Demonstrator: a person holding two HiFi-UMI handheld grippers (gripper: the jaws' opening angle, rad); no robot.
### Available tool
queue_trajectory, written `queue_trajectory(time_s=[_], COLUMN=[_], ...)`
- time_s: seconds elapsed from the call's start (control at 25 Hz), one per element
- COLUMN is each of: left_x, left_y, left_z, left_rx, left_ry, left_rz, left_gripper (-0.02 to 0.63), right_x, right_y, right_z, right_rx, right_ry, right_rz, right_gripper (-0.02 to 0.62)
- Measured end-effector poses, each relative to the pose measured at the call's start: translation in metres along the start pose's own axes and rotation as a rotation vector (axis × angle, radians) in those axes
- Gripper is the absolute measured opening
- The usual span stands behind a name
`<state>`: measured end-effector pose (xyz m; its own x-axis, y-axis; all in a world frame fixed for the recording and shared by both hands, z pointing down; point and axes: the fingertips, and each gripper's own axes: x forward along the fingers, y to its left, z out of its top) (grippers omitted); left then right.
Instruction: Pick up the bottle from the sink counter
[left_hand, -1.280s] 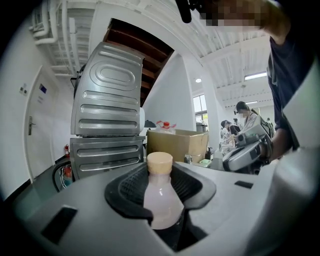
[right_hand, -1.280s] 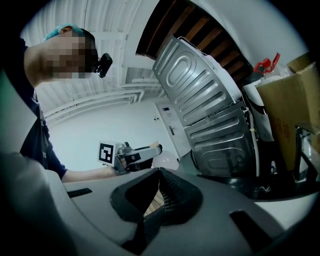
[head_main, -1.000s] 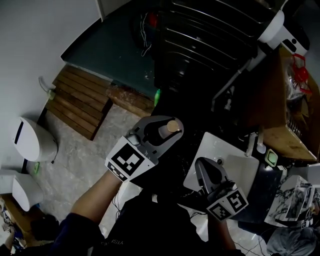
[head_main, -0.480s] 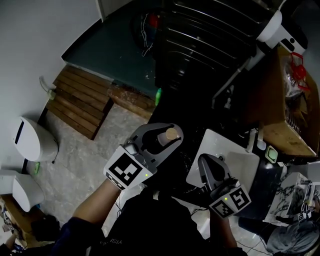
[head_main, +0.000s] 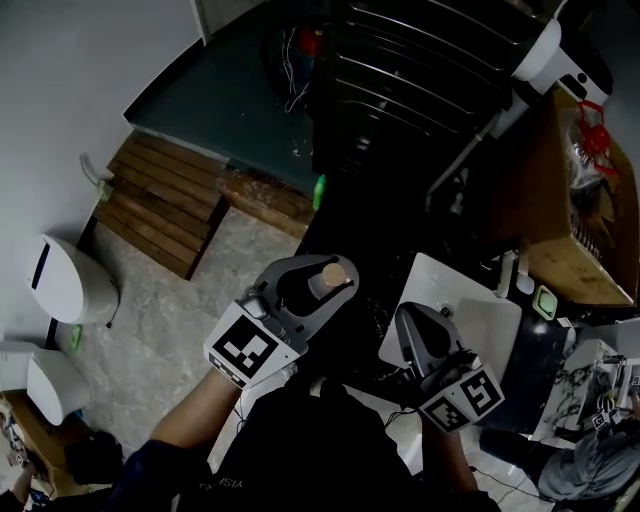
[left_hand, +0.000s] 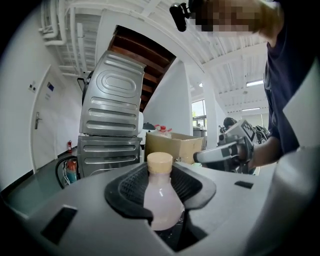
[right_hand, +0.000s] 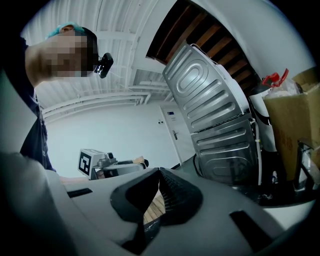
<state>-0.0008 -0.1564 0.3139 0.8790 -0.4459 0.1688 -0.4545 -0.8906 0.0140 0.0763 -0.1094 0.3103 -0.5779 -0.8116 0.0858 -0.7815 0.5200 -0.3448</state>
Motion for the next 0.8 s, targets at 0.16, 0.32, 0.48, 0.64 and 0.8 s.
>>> queue_trajectory(time_s=[0.16, 0.32, 0.48, 0.64, 0.8], left_x=[-0.002, 0.0, -0.005, -0.006, -0.006], left_y=[-0.002, -0.002, -0.002, -0.003, -0.007], left_z=[-0.001, -0.004, -0.004, -0.003, -0.003], left_rx=[-0.004, -0.016, -0.01, -0.01, -0.012], left_ry=[-0.006, 0.003, -0.006, -0.001, 0.002], left_rz=[0.001, 0.001, 0.013, 0.014, 0.013], left_gripper=[0.141, 0.141, 0.141, 0.141, 0.141], right_x=[0.003, 0.007, 0.009, 0.011, 0.01], right_y=[0.0, -0.005, -0.001, 0.0, 0.002], right_z=[0.002, 0.003, 0.003, 0.004, 0.005], right_rx=[-0.01, -0.007, -0.013, -0.015, -0.022], right_ry=[-0.003, -0.003, -0.002, 0.003, 0.003], right_rz=[0.007, 0.015, 0.025, 0.035, 0.043], right_gripper=[0.026, 0.026, 0.026, 0.026, 0.026])
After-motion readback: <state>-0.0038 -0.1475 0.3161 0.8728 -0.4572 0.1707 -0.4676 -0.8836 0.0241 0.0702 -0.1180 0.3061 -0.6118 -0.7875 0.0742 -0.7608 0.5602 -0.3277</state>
